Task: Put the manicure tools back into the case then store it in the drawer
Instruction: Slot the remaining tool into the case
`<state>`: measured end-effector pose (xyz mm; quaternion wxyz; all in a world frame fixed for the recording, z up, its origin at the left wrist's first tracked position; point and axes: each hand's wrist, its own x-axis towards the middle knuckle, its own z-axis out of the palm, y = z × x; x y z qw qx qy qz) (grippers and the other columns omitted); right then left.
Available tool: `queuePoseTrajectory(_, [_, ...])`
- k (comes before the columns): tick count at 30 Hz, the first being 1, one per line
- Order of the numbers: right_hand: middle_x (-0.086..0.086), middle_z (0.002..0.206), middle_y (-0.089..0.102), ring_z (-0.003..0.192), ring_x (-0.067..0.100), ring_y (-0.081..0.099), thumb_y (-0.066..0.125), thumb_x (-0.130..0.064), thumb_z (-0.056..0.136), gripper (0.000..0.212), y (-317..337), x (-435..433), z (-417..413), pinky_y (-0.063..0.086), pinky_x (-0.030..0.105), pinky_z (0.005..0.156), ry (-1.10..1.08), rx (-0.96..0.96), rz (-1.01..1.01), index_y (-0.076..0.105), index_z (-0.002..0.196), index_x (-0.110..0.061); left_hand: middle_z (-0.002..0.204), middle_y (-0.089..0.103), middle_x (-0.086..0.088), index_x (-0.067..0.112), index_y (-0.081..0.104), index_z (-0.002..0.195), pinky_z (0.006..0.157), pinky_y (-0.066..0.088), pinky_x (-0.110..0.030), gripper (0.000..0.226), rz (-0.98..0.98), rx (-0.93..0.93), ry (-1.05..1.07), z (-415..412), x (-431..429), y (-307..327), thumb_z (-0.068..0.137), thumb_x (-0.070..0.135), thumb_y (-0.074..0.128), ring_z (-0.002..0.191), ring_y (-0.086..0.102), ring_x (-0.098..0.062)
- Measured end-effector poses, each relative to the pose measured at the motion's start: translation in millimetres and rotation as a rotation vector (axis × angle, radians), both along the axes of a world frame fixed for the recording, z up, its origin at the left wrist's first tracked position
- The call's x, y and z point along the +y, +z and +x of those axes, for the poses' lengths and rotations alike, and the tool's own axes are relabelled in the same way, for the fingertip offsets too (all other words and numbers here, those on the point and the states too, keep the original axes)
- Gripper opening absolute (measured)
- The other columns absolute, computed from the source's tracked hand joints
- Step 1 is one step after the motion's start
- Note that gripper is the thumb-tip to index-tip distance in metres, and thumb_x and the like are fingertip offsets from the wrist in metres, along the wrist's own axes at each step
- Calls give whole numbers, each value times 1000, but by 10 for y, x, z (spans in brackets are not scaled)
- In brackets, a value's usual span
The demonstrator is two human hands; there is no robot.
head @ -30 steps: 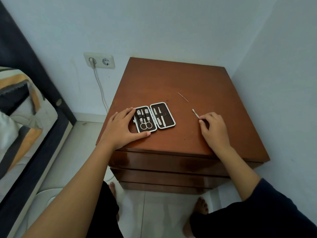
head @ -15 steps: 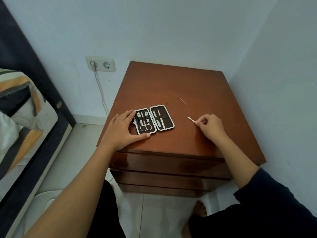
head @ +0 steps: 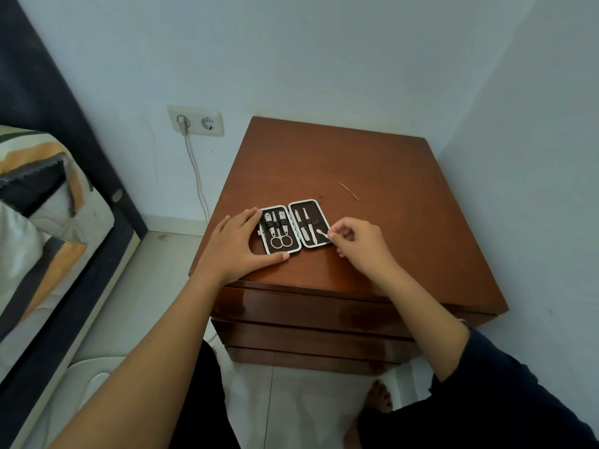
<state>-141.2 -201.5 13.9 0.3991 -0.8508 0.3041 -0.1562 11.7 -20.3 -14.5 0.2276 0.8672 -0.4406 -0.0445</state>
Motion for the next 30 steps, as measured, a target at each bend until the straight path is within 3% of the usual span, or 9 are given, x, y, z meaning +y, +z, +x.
queuePoseTrajectory(4, [-3, 58, 57, 40, 1, 56, 58, -10, 85, 10, -112, 54, 33, 53, 21, 55, -66, -28, -35, 66, 78, -9, 155, 24, 5, 23, 23, 148, 117, 4, -33, 112, 3, -8, 0, 4, -4, -15, 58, 88, 39, 141, 19, -10])
queuePoseTrajectory(9, [6, 65, 61, 39, 2, 57, 58, -10, 85, 11, -110, 65, 83, 50, 13, 46, -79, -26, -59, 66, 77, -10, 155, 24, 5, 23, 24, 147, 118, 6, -35, 112, 4, -11, -2, 18, -11, -40, 58, 88, 38, 142, 19, -10])
queuePoseTrajectory(14, [10, 88, 56, 60, 23, 65, 59, -17, 87, 12, -94, 92, 119, 59, 39, 61, -76, 7, -162, 68, 82, -12, 155, 24, 5, 23, 23, 148, 117, 5, -35, 111, 8, -18, 0, 21, -16, -42, 59, 88, 39, 141, 19, -11])
queuePoseTrajectory(18, [6, 90, 51, 79, 25, 57, 54, -19, 90, 19, -52, 171, 113, 44, 31, 67, -45, 88, -352, 71, 93, -9, 155, 23, 5, 23, 23, 148, 117, 5, -35, 111, 11, -17, 3, 30, -13, -46, 59, 88, 40, 142, 19, -11])
queuePoseTrajectory(21, [8, 97, 52, 77, 30, 58, 50, -23, 92, 26, -50, 224, 85, 44, 33, 64, -18, 125, -448, 70, 95, -7, 155, 23, 5, 23, 22, 148, 117, 5, -35, 112, 16, -18, 6, 33, -18, -51, 59, 88, 39, 142, 19, -12])
queuePoseTrajectory(24, [7, 104, 47, 70, 24, 49, 43, -30, 95, 31, -71, 256, 53, 36, 31, 59, 16, 216, -541, 63, 108, -10, 155, 23, 6, 23, 22, 148, 117, 4, -35, 112, 9, -20, 5, 27, -20, -54, 59, 88, 40, 142, 18, -11])
queuePoseTrajectory(27, [6, 109, 43, 78, 24, 51, 38, -36, 96, 37, -70, 270, 34, 35, 30, 60, 51, 262, -548, 51, 124, -16, 155, 23, 6, 22, 23, 148, 117, 4, -34, 112, 2, -21, 4, 25, -17, -52, 59, 88, 40, 142, 19, -11])
queuePoseTrajectory(30, [4, 110, 43, 84, 21, 51, 39, -38, 96, 37, -49, 272, -2, 38, 30, 61, 65, 205, -515, 49, 126, -18, 155, 24, 6, 22, 23, 148, 117, 4, -34, 111, -7, -22, 2, 26, -14, -57, 60, 87, 41, 142, 19, -11])
